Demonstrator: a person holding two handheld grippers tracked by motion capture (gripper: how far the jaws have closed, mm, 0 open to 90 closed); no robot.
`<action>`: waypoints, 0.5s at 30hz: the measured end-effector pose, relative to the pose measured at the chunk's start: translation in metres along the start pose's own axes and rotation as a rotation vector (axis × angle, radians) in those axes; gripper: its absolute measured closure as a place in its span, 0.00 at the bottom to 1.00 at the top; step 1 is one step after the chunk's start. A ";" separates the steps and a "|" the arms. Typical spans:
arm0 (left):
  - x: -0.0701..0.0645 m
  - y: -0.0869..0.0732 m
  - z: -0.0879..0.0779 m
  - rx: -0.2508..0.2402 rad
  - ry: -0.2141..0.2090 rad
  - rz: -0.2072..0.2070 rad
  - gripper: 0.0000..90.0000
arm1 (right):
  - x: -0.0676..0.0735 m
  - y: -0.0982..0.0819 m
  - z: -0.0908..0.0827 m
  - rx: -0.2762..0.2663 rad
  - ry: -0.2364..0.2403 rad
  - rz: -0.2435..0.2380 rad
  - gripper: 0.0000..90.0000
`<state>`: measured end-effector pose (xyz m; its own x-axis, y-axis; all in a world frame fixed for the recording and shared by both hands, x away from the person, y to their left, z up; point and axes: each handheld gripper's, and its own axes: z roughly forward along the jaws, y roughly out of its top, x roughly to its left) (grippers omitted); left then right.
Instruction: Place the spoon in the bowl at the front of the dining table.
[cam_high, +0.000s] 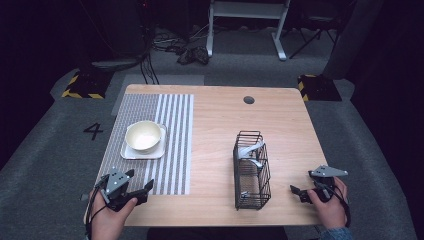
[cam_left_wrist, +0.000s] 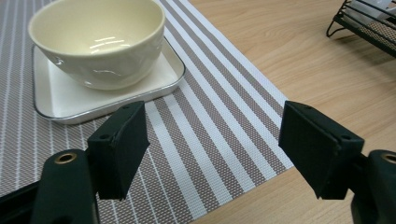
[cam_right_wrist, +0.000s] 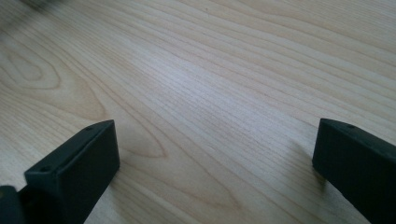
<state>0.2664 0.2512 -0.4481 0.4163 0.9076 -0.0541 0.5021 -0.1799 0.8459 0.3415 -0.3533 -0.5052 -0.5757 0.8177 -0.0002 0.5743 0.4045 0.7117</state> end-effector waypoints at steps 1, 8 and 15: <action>0.000 0.000 0.000 0.000 0.000 0.000 0.26 | 0.000 0.000 0.000 0.000 0.000 0.000 0.01; -0.006 0.008 -0.009 -0.015 0.010 0.007 0.22 | 0.000 0.000 0.000 0.000 -0.001 0.000 0.01; -0.014 0.016 -0.014 -0.041 -0.007 -0.009 0.21 | 0.000 0.000 0.000 0.000 -0.001 0.000 0.01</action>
<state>0.2578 0.2411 -0.4261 0.4167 0.9067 -0.0656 0.4746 -0.1554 0.8664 0.3415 -0.3533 -0.5052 -0.5753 0.8180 -0.0010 0.5744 0.4048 0.7115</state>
